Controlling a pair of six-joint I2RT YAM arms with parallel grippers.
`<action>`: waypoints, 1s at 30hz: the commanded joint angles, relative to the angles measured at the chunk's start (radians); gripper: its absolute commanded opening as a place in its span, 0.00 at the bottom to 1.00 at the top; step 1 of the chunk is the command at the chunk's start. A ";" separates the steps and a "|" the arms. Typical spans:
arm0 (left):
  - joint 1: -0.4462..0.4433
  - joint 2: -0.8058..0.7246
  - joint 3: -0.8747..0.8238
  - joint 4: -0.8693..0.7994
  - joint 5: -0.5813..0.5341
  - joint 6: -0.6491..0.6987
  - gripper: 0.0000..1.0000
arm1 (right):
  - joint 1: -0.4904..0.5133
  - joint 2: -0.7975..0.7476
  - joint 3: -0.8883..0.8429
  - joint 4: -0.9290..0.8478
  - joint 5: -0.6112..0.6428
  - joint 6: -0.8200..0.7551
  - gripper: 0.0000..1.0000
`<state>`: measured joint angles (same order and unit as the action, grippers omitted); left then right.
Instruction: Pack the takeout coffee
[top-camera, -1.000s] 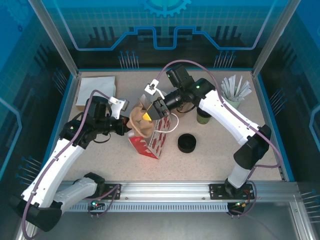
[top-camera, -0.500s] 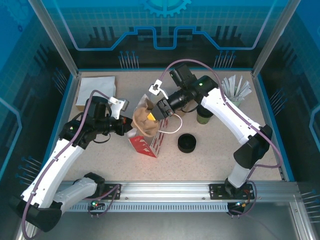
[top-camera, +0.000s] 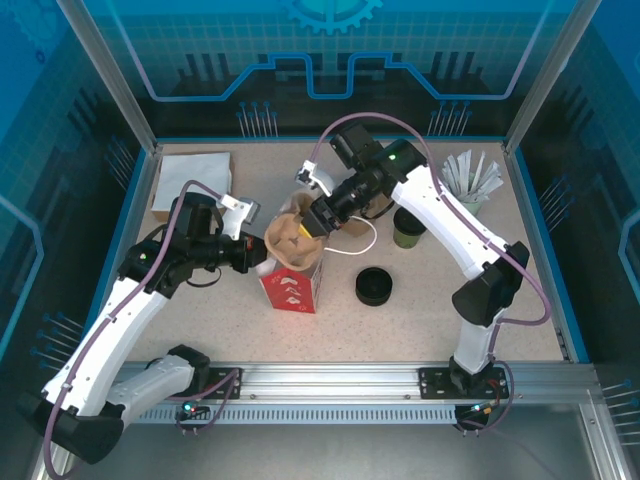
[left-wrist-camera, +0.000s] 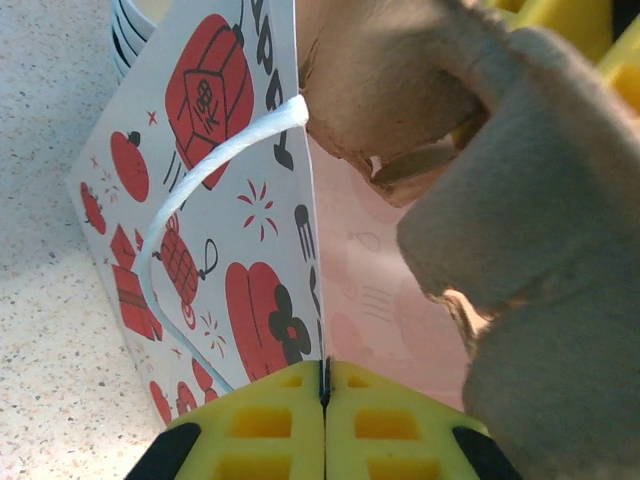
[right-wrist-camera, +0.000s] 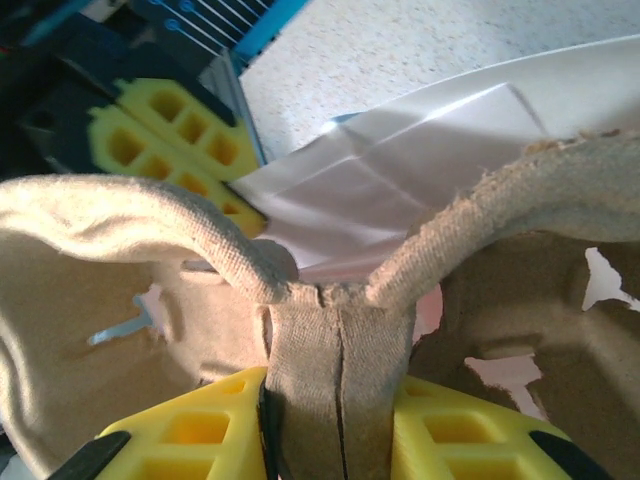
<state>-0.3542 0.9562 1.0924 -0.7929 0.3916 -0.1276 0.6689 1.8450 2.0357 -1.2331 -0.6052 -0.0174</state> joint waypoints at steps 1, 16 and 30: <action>0.003 -0.017 0.037 -0.027 0.065 0.014 0.04 | 0.010 0.018 0.031 -0.068 0.124 -0.010 0.30; 0.003 -0.022 0.046 -0.029 0.109 -0.026 0.04 | 0.033 0.026 0.020 -0.082 0.288 0.030 0.30; -0.010 -0.042 -0.014 -0.002 0.122 -0.058 0.04 | -0.025 -0.027 -0.057 0.044 0.211 0.220 0.29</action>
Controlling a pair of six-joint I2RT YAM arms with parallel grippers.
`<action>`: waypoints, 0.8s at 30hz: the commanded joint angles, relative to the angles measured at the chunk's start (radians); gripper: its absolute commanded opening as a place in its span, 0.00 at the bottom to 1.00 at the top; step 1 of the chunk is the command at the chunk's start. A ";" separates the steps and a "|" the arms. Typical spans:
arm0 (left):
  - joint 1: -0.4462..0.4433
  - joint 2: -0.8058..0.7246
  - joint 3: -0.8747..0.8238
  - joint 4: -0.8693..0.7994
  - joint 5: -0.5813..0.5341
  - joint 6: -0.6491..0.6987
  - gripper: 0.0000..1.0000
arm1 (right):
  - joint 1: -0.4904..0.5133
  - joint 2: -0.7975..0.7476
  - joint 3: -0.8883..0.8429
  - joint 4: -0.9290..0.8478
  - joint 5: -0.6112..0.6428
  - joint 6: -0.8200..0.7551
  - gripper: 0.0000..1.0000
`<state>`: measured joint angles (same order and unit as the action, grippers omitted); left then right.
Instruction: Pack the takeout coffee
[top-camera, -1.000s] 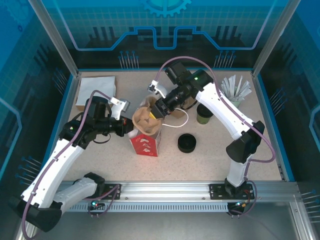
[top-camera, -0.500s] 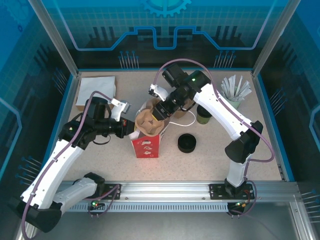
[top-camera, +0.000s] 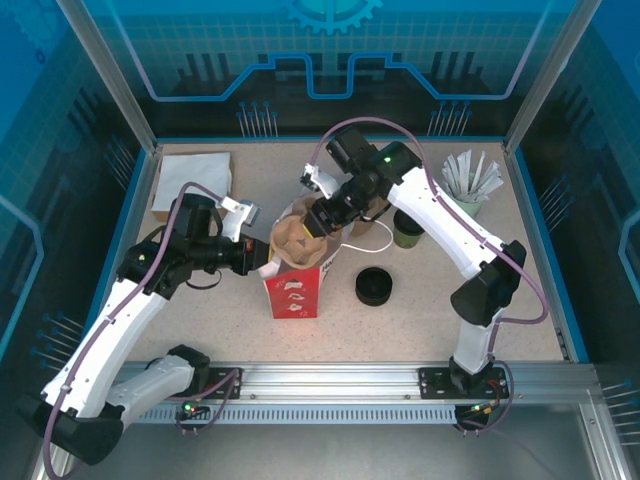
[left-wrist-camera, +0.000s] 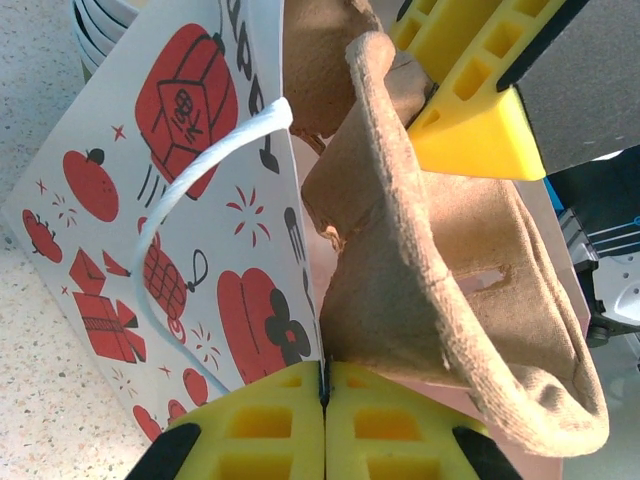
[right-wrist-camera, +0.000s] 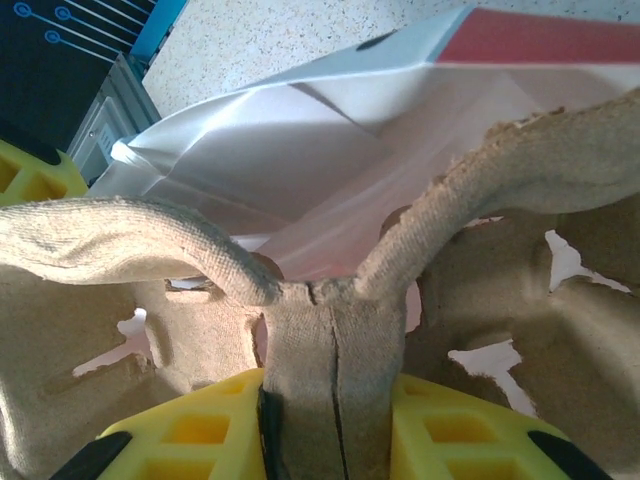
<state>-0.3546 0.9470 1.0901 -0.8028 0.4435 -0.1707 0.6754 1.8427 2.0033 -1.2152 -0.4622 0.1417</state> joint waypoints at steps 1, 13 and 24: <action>-0.012 -0.033 -0.012 0.007 0.071 -0.015 0.04 | -0.033 -0.026 -0.029 0.030 0.078 0.065 0.29; -0.014 -0.027 0.008 0.032 0.073 -0.044 0.05 | 0.023 -0.002 -0.024 -0.031 0.244 -0.003 0.29; -0.008 0.023 0.028 0.014 -0.020 -0.071 0.06 | 0.100 0.019 -0.010 -0.089 0.360 -0.070 0.30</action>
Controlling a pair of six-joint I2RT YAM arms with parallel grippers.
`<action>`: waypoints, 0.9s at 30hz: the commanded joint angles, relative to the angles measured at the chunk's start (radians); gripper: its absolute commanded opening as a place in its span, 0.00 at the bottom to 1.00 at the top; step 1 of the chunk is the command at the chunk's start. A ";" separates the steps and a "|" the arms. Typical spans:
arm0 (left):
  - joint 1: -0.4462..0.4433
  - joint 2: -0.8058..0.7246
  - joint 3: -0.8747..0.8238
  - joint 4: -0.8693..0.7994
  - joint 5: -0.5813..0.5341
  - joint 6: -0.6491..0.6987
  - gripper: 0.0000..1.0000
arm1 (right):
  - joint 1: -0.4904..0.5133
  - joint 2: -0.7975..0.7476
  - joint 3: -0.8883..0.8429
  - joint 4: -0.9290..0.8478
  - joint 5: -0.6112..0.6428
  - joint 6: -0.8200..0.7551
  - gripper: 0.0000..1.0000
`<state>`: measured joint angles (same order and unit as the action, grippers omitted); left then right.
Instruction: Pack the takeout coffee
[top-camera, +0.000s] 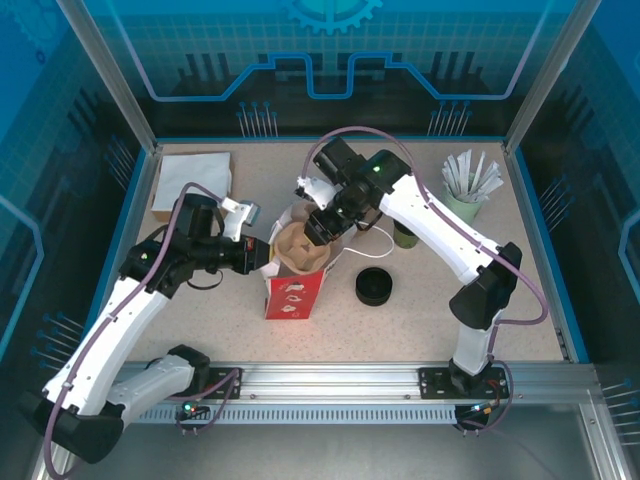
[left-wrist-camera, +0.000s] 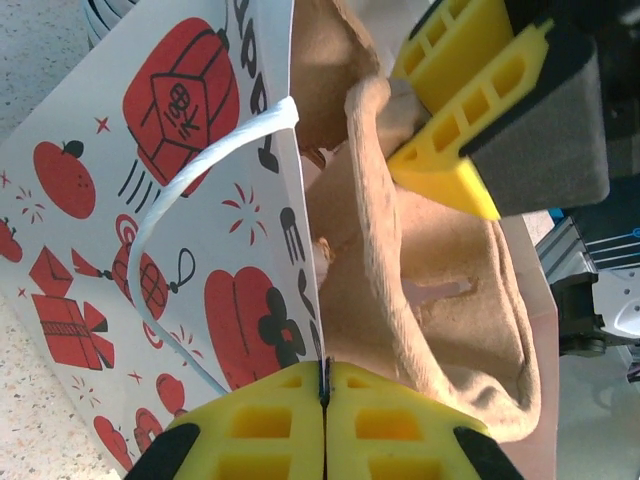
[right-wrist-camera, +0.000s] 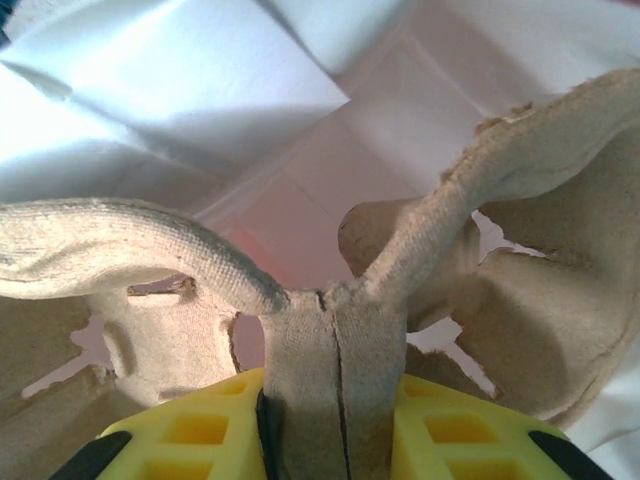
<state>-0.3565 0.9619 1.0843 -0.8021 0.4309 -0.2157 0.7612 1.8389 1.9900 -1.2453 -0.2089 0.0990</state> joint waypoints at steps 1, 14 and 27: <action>-0.004 0.016 0.039 0.006 -0.020 -0.028 0.06 | 0.018 0.021 0.001 -0.059 0.111 -0.032 0.30; 0.037 0.111 0.115 -0.021 -0.019 -0.012 0.09 | 0.084 0.028 0.021 -0.092 0.220 -0.107 0.30; 0.040 0.197 0.176 -0.009 0.050 -0.038 0.11 | 0.132 0.075 0.078 -0.108 0.240 -0.156 0.30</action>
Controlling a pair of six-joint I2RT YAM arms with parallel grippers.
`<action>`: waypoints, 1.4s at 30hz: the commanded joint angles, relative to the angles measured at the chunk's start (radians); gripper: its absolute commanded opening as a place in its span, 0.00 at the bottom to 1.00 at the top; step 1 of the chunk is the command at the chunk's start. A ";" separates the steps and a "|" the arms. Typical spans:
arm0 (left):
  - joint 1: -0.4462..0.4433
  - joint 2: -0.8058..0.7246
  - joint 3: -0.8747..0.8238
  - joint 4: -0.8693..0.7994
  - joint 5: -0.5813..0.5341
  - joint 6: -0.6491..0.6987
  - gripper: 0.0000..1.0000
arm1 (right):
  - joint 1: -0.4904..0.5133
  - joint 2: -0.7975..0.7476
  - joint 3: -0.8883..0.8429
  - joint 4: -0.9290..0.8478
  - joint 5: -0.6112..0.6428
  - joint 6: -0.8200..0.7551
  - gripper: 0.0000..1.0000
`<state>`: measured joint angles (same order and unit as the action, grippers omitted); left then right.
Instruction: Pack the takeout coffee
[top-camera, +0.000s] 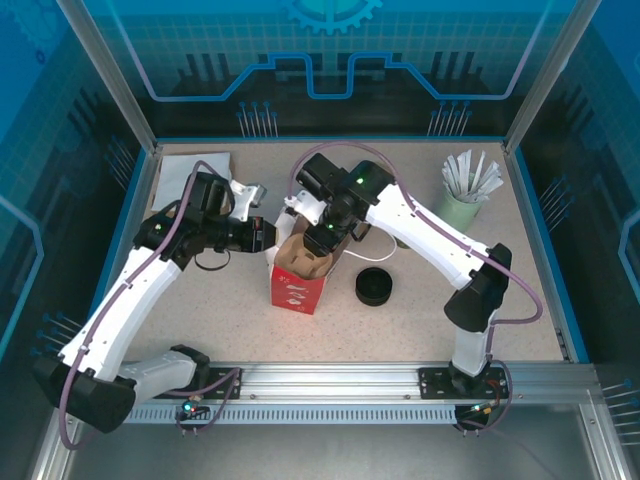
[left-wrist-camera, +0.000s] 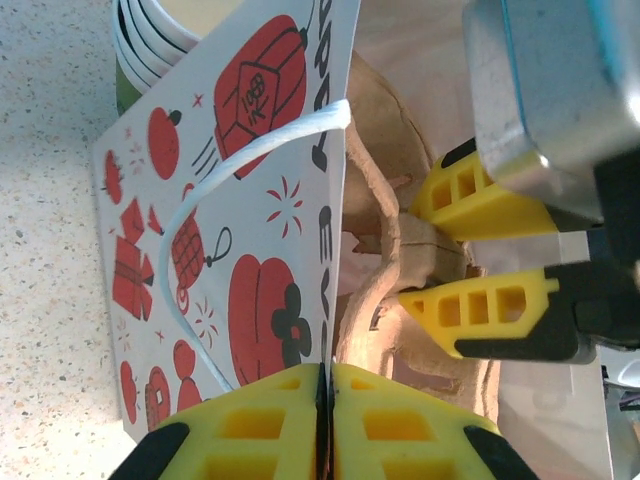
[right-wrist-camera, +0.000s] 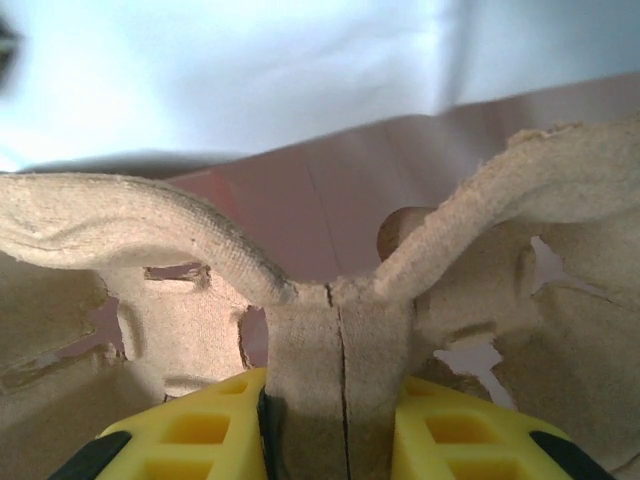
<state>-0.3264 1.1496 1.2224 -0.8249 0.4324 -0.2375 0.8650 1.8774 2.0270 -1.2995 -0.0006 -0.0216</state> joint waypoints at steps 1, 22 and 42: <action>0.011 0.012 0.037 0.016 0.058 -0.024 0.12 | 0.029 0.048 0.051 -0.059 0.035 -0.039 0.30; 0.010 -0.036 0.025 -0.072 -0.071 -0.116 0.09 | 0.042 0.069 0.040 -0.087 0.063 -0.103 0.30; 0.009 -0.060 0.032 -0.065 -0.095 -0.108 0.09 | 0.061 0.150 0.041 -0.118 0.110 -0.118 0.31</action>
<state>-0.3225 1.1172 1.2228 -0.8787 0.3550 -0.3393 0.9161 2.0033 2.0682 -1.3720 0.0952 -0.1291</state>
